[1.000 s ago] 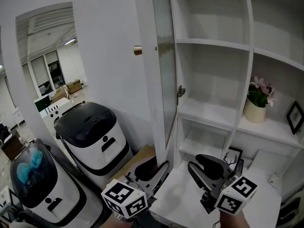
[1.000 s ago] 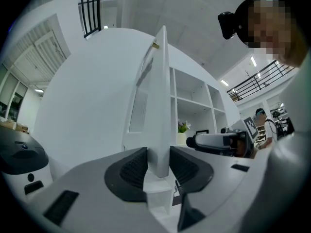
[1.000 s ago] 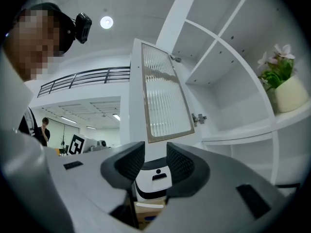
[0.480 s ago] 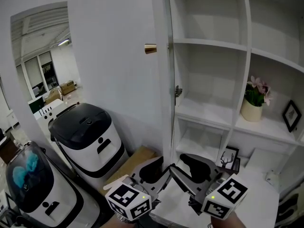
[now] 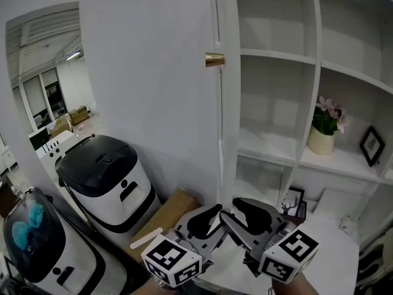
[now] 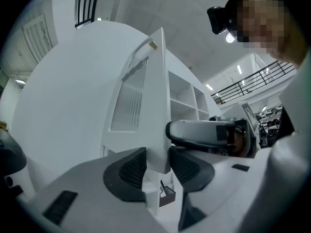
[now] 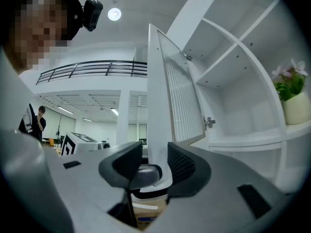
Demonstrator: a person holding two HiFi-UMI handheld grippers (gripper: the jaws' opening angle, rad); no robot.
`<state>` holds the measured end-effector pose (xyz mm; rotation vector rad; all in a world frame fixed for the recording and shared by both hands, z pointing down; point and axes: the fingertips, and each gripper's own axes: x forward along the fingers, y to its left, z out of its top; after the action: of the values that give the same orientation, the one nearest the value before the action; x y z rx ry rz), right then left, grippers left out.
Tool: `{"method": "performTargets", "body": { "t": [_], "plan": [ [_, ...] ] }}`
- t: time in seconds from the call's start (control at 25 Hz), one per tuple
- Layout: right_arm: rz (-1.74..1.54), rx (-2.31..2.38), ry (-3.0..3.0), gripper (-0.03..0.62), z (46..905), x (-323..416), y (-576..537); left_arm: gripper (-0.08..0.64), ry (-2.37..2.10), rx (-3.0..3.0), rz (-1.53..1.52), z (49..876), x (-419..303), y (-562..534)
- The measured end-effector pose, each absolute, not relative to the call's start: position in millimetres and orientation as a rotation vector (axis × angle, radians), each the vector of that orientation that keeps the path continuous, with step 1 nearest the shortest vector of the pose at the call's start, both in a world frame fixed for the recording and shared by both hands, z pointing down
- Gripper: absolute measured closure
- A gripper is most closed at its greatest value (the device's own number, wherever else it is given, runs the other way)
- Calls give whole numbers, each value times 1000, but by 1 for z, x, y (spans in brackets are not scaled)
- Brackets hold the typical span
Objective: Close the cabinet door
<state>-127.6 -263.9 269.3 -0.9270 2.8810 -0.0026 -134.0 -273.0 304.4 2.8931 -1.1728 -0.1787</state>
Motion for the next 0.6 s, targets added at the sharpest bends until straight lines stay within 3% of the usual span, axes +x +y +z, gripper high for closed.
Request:
{"method": "performTargets", "body": {
  "t": [0.16, 0.28, 0.6],
  "plan": [
    [6, -978, 2884, 442, 272, -125, -268, 407, -1115, 2916, -176, 304, -127, -273],
    [10, -1018, 2877, 485, 273, -122, -271, 407, -1083, 2930, -178, 305, -126, -273],
    [55, -1064, 2881, 491, 273, -120, -272, 405, -1022, 2959, -193, 306, -125, -272]
  ]
}}
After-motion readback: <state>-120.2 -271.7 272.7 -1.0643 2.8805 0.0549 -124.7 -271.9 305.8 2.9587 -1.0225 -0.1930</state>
